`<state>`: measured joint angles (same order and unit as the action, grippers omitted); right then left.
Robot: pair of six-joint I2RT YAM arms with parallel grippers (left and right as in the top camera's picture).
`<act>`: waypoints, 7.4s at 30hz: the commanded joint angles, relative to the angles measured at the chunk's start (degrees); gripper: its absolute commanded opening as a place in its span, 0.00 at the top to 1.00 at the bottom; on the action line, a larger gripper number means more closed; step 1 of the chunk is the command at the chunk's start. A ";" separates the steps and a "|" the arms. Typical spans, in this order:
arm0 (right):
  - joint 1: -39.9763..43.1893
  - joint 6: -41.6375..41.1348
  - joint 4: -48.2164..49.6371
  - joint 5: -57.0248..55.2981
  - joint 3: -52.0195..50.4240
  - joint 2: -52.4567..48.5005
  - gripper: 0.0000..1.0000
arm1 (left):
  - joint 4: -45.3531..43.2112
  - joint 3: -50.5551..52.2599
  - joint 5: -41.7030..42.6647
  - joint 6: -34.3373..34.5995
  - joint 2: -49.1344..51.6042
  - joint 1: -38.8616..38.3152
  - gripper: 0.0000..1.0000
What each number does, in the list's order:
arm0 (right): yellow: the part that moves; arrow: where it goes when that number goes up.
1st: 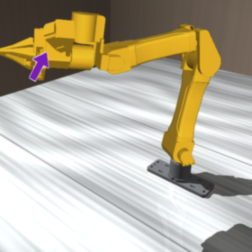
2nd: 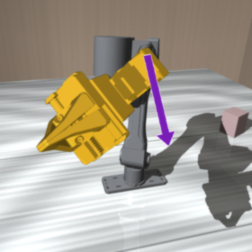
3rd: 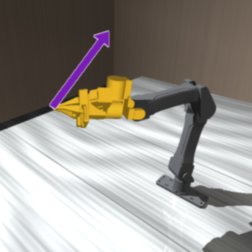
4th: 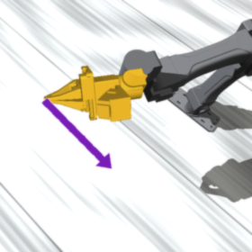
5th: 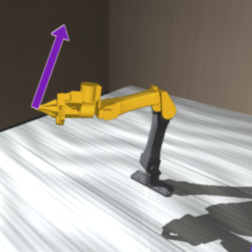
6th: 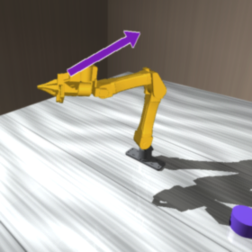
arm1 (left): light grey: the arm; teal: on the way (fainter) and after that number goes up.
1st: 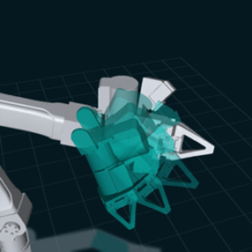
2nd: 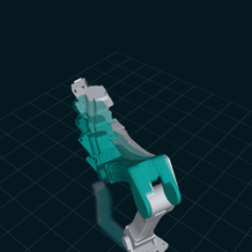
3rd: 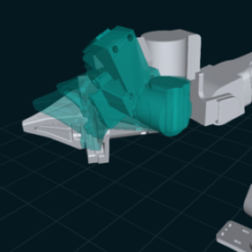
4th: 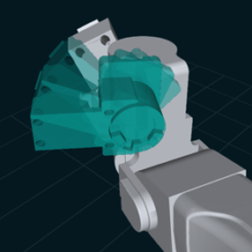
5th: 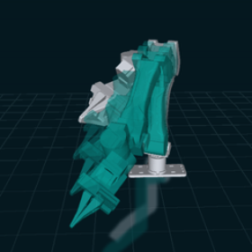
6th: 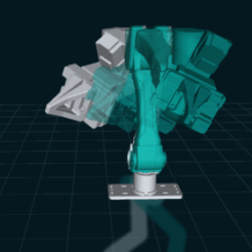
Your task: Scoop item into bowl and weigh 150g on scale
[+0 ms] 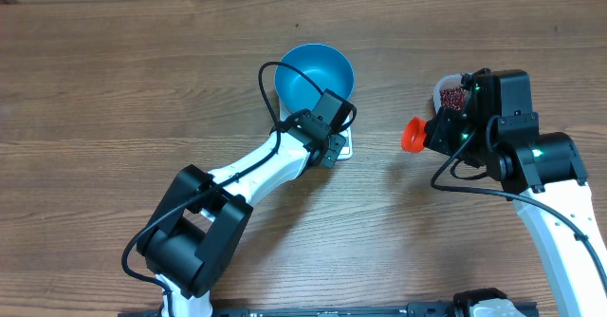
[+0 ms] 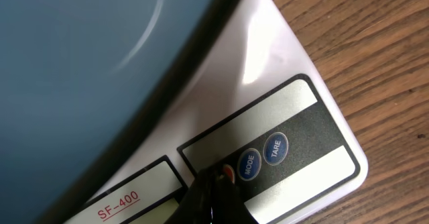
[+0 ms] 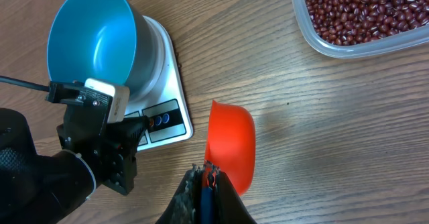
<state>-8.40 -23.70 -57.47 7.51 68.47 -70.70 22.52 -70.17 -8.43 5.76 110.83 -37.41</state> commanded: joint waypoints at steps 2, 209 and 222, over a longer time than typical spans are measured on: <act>-0.22 0.24 0.31 0.04 1.68 0.81 0.96 | -0.31 -1.18 -0.50 -0.61 1.38 0.26 0.96; 18.75 16.76 -2.27 -7.91 18.78 -23.12 0.96 | 17.92 11.69 -2.51 10.12 -41.72 1.60 0.00; 18.75 33.33 6.73 -8.98 17.09 -31.34 0.96 | 17.92 11.69 -2.51 10.10 -41.72 1.60 0.01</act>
<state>10.09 2.90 -51.11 -0.67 85.80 -100.27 40.66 -58.63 -10.15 14.94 69.12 -35.62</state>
